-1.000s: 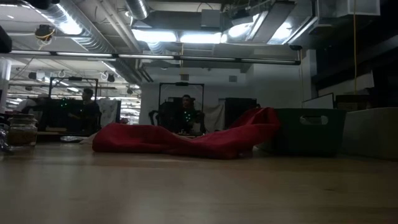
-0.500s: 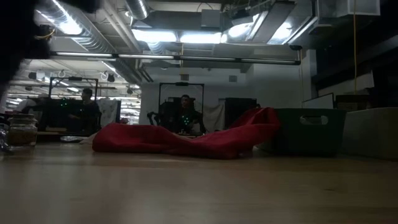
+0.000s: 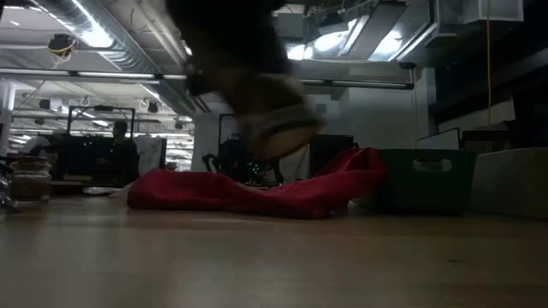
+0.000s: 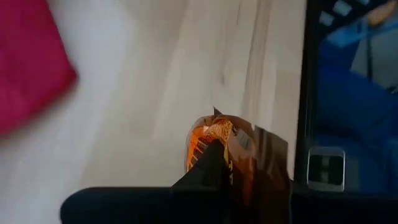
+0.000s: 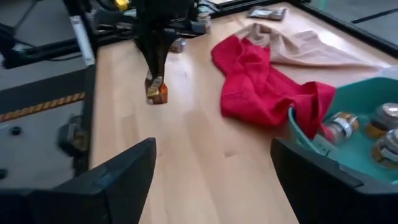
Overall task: Sort spices by type
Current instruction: Put the bottom orange pouch seasoning into the light blue bin
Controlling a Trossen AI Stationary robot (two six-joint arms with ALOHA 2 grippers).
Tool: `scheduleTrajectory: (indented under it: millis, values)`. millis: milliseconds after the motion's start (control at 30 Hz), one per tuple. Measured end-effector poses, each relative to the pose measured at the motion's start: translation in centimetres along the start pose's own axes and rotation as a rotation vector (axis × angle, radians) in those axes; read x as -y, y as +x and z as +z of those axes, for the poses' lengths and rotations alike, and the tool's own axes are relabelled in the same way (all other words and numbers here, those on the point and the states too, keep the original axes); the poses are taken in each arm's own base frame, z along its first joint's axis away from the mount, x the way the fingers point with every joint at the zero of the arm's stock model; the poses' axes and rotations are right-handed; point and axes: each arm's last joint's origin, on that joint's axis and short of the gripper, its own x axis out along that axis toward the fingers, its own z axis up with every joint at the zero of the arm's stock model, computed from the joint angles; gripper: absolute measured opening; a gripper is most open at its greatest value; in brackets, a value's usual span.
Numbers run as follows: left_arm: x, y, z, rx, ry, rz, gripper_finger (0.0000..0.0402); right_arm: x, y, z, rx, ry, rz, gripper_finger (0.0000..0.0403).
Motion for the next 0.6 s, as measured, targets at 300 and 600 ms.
scheduleTrajectory:
  millis: [300,600]
  values:
    - [-2.2,-0.2,3.9,0.179,0.103,-0.06,0.0001,0.5,5.4,1.0,0.01,-0.064,-0.105,0.0317]
    - [-3.0,-0.3,4.7,0.21,0.146,-0.046,0.0,1.2,10.6,4.9,-0.069,-0.178,-0.048,0.0283]
